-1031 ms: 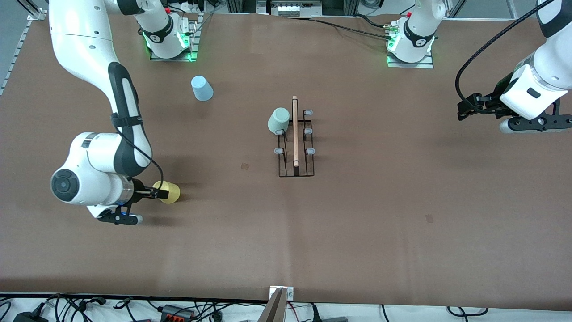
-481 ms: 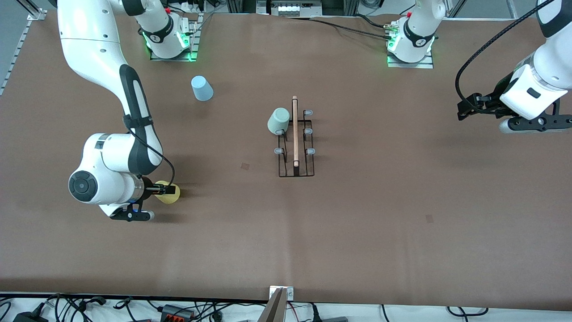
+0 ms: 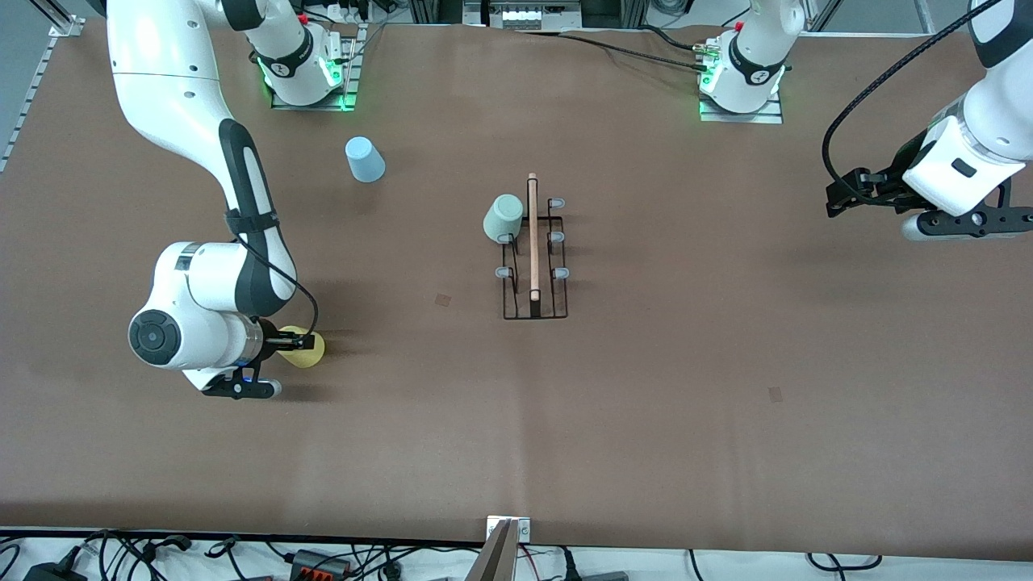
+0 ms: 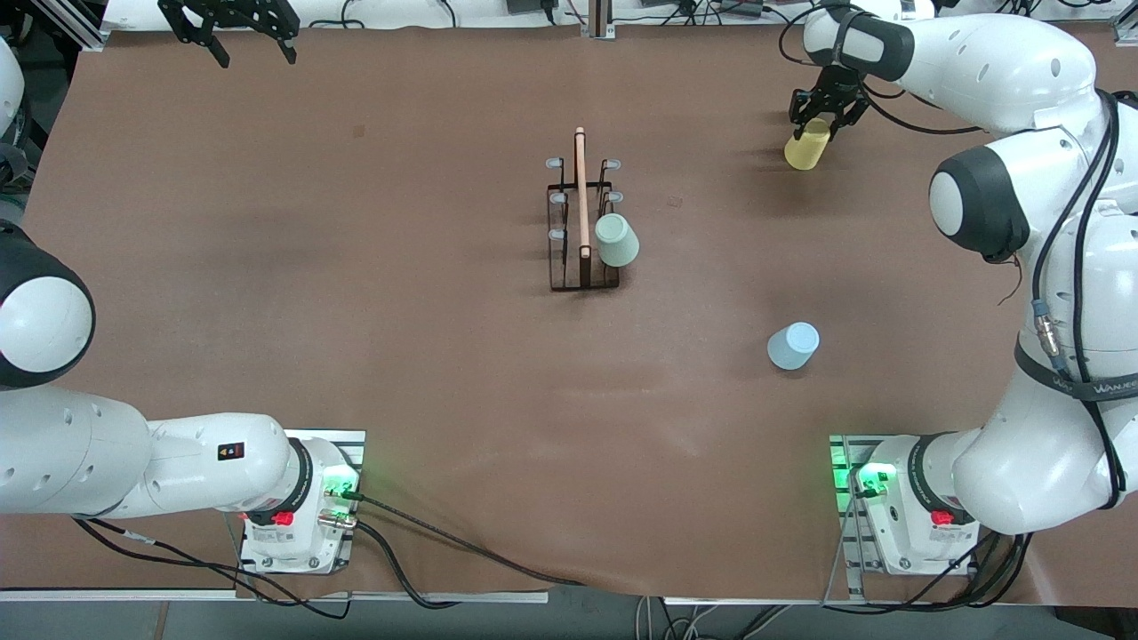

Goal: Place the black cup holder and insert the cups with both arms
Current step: 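Lift the yellow cup with the right gripper and carry it to the rack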

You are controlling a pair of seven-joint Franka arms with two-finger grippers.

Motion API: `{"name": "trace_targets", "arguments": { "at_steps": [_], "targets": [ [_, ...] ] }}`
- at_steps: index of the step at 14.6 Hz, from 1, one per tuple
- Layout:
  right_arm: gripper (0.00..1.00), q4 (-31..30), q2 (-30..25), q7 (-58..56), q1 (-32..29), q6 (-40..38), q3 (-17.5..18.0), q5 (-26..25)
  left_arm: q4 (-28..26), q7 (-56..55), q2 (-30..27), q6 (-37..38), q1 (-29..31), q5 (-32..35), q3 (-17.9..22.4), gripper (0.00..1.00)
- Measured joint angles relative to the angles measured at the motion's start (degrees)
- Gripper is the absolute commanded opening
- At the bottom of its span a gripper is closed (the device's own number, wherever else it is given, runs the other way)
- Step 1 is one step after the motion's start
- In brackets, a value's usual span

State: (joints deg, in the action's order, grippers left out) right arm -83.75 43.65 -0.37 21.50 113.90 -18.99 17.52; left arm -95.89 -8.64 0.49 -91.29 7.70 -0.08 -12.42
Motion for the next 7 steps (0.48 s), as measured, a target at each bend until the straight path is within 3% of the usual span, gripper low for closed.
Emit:
{"name": "trace_targets", "arguments": {
  "at_steps": [7],
  "targets": [
    [0.05, 3.27, -2.56, -0.37, 1.19, -0.05, 0.16, 0.04, 0.00, 0.00, 0.00, 0.00, 0.00, 0.00, -0.05, 1.00]
  ]
}}
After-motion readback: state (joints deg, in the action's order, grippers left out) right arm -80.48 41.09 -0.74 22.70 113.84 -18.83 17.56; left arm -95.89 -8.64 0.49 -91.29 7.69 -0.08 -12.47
